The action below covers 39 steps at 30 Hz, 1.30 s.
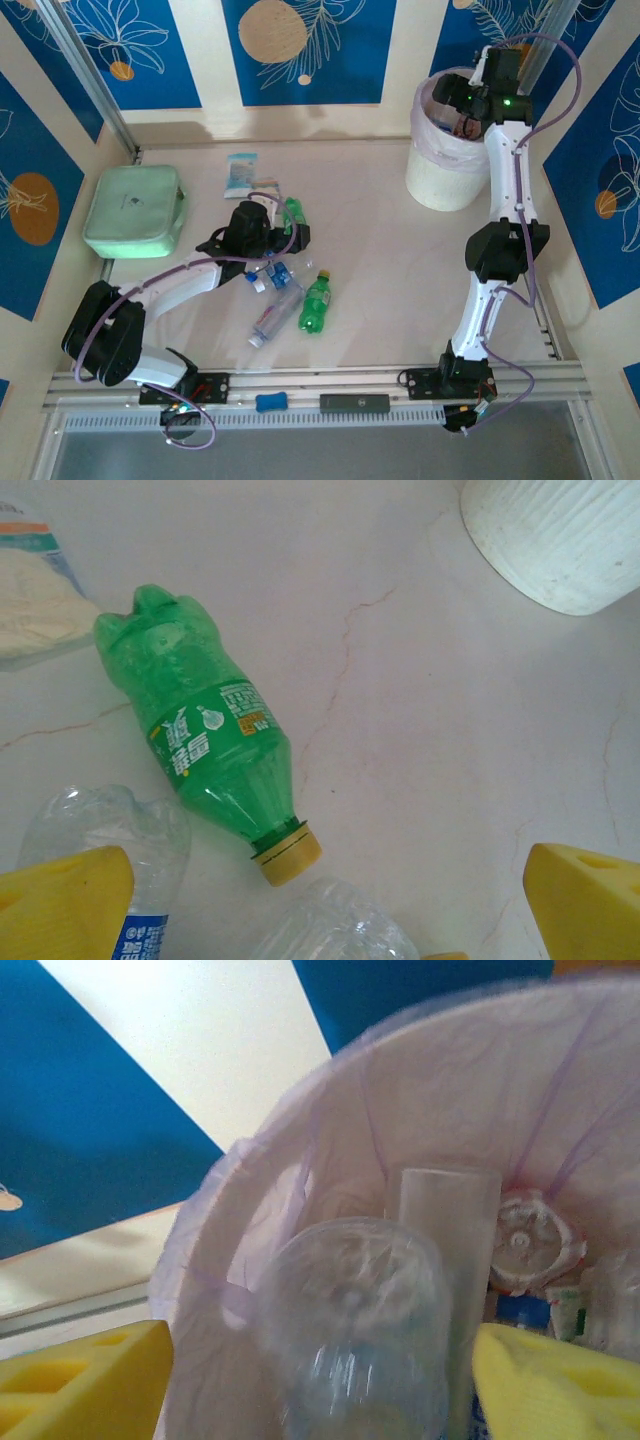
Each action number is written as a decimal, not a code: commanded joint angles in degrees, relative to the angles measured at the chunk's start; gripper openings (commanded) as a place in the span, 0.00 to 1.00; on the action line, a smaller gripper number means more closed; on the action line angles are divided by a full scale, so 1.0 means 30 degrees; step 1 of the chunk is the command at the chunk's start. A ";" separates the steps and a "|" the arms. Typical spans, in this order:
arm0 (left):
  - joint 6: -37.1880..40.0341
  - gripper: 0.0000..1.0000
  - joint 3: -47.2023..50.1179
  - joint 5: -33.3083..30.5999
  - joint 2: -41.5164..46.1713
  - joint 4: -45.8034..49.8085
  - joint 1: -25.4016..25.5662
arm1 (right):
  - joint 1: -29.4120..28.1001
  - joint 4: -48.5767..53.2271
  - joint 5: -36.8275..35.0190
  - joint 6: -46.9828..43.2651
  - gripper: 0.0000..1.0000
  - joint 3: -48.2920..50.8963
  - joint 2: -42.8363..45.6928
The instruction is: Put the plastic bottles in the bin
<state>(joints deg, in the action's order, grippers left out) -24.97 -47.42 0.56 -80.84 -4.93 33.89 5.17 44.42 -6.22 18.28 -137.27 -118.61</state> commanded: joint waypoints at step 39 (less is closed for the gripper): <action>-0.3659 1.00 0.3575 -0.2010 0.3737 -0.0319 -0.4272 | -1.6518 -0.4772 -0.1508 1.1406 0.88 2.6921 1.3061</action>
<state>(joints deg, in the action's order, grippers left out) -37.01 -35.59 -6.42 -70.54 -5.56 21.47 -42.13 26.96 -9.17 46.78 -57.89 -79.88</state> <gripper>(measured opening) 0.997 0.874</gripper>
